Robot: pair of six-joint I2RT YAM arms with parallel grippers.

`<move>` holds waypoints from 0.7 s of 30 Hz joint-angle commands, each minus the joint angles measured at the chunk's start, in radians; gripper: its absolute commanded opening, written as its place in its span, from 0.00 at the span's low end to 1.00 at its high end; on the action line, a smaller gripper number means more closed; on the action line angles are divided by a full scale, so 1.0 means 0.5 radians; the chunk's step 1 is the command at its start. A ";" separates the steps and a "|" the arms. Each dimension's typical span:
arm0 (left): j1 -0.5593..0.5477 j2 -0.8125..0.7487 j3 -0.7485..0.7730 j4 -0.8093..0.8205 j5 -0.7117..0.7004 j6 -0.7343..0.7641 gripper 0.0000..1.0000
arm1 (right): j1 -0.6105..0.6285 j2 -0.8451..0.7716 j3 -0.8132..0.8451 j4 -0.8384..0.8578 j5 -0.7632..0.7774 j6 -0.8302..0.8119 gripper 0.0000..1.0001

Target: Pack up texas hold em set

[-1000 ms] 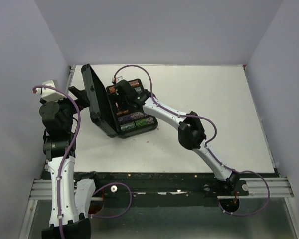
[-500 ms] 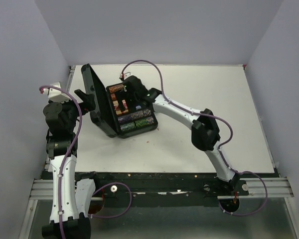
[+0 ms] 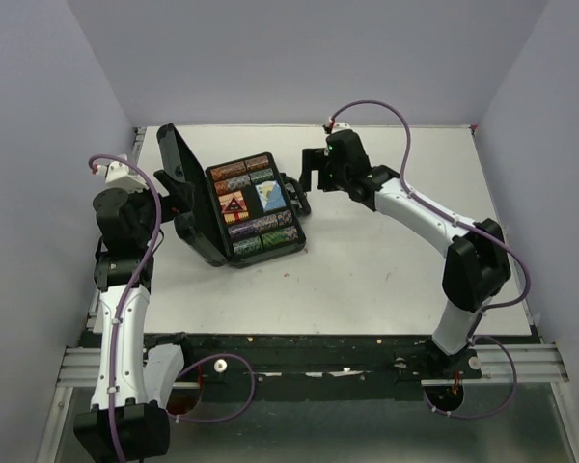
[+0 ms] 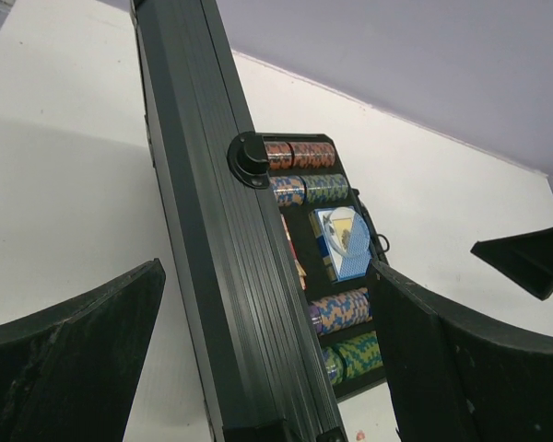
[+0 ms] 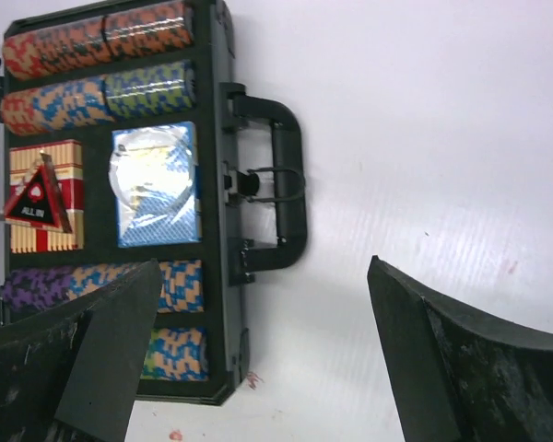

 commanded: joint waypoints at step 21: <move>-0.667 0.289 0.089 0.098 0.203 0.114 0.99 | -0.320 -0.373 -0.725 0.378 -0.121 0.346 0.99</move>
